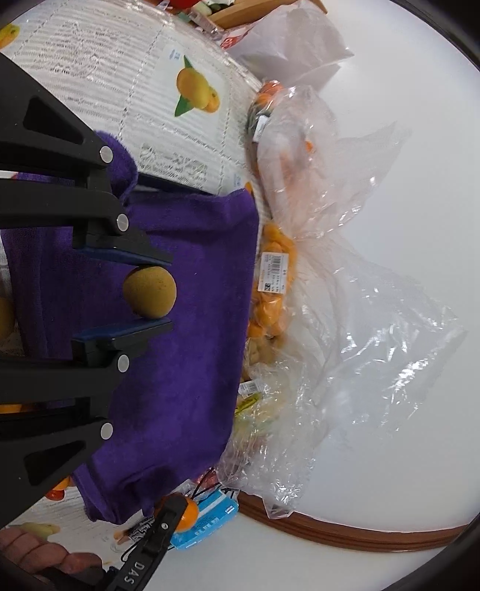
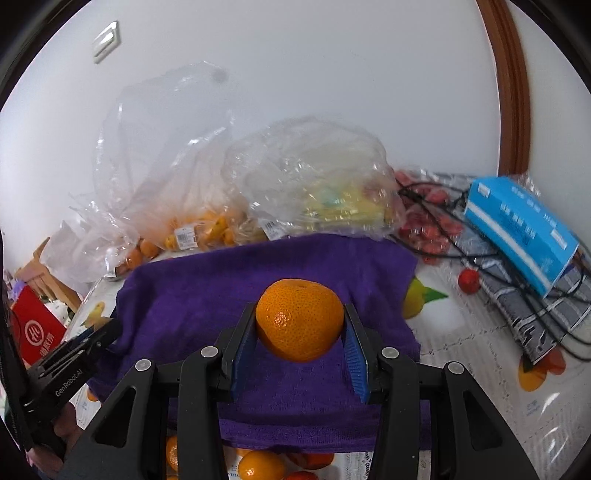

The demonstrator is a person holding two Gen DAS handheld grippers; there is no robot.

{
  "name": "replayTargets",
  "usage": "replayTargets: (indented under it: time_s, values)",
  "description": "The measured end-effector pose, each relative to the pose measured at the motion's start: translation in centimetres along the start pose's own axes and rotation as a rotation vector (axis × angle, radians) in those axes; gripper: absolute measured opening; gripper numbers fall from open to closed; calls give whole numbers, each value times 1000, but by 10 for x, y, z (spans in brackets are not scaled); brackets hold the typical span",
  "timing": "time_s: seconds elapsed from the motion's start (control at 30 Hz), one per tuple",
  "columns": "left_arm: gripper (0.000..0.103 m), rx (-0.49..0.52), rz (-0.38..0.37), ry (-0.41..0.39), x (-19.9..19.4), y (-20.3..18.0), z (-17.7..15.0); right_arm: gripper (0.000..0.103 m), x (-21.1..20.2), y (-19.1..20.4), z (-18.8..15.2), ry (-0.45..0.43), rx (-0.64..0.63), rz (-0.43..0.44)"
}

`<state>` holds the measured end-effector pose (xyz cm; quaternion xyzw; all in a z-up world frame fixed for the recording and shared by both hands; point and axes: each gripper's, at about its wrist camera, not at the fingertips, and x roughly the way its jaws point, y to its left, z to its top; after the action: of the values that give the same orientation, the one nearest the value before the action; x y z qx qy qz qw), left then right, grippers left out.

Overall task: Organize fruits
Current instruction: 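Lift and carry the mandarin with the right tool while the left tool carries the yellow fruit over the towel, then open the left tool to drop the yellow fruit while the right tool lowers the mandarin onto the towel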

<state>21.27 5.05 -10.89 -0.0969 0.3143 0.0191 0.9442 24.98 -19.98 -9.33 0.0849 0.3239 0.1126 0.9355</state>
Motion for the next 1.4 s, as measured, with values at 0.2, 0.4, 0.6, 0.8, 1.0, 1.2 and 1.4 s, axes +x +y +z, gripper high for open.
replayTargets:
  time_s: [0.2, 0.4, 0.6, 0.8, 1.0, 1.2, 1.4]
  values:
    - [27, -2, -27, 16, 5, -2, 0, 44, 19, -4, -6, 52, 11, 4]
    - [27, -3, -53, 27, 6, -3, -2, 44, 27, 2, -11, 73, -6, 10]
    - [27, -6, -55, 47, 12, -3, -2, 44, 37, 4, -15, 106, -11, 11]
    - [27, -6, -75, 77, 17, -4, -2, 44, 42, 4, -17, 131, -8, 13]
    - [27, 7, -68, 91, 19, -6, -3, 44, 43, 8, -18, 137, -29, 11]
    - [27, 5, -64, 118, 26, -6, -4, 44, 51, 10, -22, 171, -43, 1]
    - [27, 10, -62, 128, 28, -5, -5, 44, 52, 13, -23, 180, -68, -16]
